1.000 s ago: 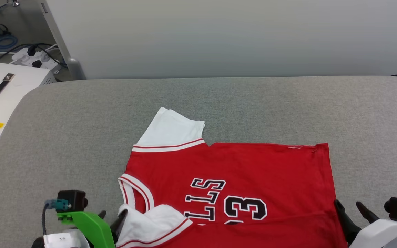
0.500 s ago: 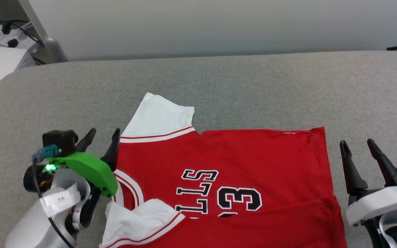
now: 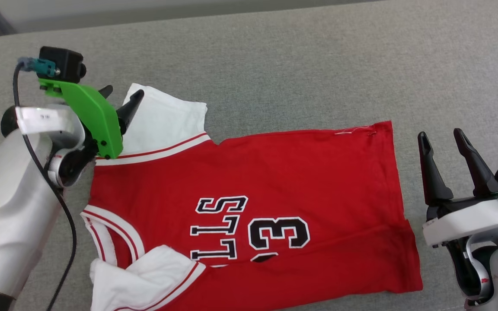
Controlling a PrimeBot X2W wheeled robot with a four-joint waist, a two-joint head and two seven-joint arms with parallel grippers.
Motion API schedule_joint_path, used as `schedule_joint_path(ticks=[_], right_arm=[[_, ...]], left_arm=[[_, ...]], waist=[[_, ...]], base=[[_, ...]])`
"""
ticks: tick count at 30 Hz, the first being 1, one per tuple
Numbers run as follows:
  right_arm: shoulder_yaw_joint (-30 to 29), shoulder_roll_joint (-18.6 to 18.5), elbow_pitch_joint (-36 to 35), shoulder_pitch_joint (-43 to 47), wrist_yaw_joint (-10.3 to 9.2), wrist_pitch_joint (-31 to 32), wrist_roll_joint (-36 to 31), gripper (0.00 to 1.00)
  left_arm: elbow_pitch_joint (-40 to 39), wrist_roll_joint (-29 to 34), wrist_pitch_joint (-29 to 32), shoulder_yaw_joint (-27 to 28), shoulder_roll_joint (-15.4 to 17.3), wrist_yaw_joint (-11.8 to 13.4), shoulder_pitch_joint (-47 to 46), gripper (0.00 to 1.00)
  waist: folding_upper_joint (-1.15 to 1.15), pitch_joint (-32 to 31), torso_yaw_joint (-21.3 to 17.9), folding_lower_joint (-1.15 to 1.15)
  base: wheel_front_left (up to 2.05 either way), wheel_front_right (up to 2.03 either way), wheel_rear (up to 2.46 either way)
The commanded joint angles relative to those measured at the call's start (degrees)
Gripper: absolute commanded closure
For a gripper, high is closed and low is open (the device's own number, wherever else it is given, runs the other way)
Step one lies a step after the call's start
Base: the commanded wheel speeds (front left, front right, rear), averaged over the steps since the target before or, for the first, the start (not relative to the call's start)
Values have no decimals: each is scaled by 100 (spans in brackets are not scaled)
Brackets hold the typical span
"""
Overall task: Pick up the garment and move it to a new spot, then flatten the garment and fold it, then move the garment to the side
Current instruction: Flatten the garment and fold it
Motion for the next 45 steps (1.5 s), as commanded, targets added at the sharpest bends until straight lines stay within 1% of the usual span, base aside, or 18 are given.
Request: schedule_joint_path(ticks=[1,5,7,12,14,15,16,17,18,19,20,21,22,27,30,36,40,45], right_arm=[[18,30,43,-135,-3,-62,45,0],[49,85,151,-248,-3,-163,100,0],[68,116,218,-294,-3,-218,143,0],[147,185,397,-389,-3,-352,253,0],[184,202,470,-412,-3,-397,305,0],[226,215,580,-430,-3,-434,388,0],[230,218,608,-435,-3,-442,415,0],[236,219,645,-445,-3,-450,447,0],[241,215,673,-453,-3,-454,467,0],[241,208,711,-464,-3,-453,493,0],[243,200,740,-474,-3,-443,514,0],[270,155,818,-518,-3,-353,636,0],[278,133,827,-544,-3,-326,678,0],[455,-88,1035,-791,-3,115,1088,0],[589,-316,1318,-1027,-3,614,1339,0],[973,-890,1868,-1620,-3,1820,1874,0],[1187,-1172,2075,-1993,-3,2407,2045,0],[1459,-1399,2379,-2488,-3,2952,2121,0]], left_arm=[[132,-107,286,-48,90,-67,-231,0],[449,-279,1097,-175,256,-168,-717,0],[597,-305,1384,-233,335,-190,-917,0],[1048,-168,1863,-399,544,-195,-1260,0],[1253,-106,1995,-468,588,-186,-1329,0],[1557,-176,2319,-560,531,-193,-1312,0],[1637,-213,2451,-594,507,-197,-1289,0],[1728,-262,2641,-646,480,-203,-1251,9],[1790,-324,2781,-666,443,-206,-1215,56],[1861,-414,2960,-681,389,-204,-1163,89],[1923,-505,3099,-665,340,-173,-1120,100],[2012,-603,3387,-692,262,-68,-1065,100],[1998,-597,3368,-692,255,-55,-1072,100],[1909,-435,2913,-672,253,17,-1199,100],[1861,-382,2630,-641,194,12,-1301,100],[1518,-331,2046,-607,-86,-35,-1433,100],[1174,-251,1858,-659,-181,-45,-1466,100],[722,-202,1710,-669,-191,-18,-1458,100]], waist=[[0,434,-422,-1],[0,652,-618,-1],[0,747,-708,-1],[0,950,-914,-1],[0,998,-977,-1],[0,1029,-1037,-1],[0,1036,-1048,-1],[0,1039,-1061,-1],[0,1038,-1068,-1],[0,1034,-1075,-1],[0,1032,-1080,-1],[0,1023,-1075,-1],[0,1020,-1067,-1],[0,914,-960,-1],[0,787,-833,-1],[0,517,-386,-1],[0,477,-63,-1],[0,529,241,-1]], base=[[0,0,0],[0,0,0],[0,0,0],[0,0,0],[0,0,0],[0,0,0],[0,0,0],[0,0,0],[0,0,0],[0,0,0],[0,0,0],[0,0,0],[0,0,0],[0,0,0],[0,0,0],[0,0,0],[0,0,0],[0,0,0]])
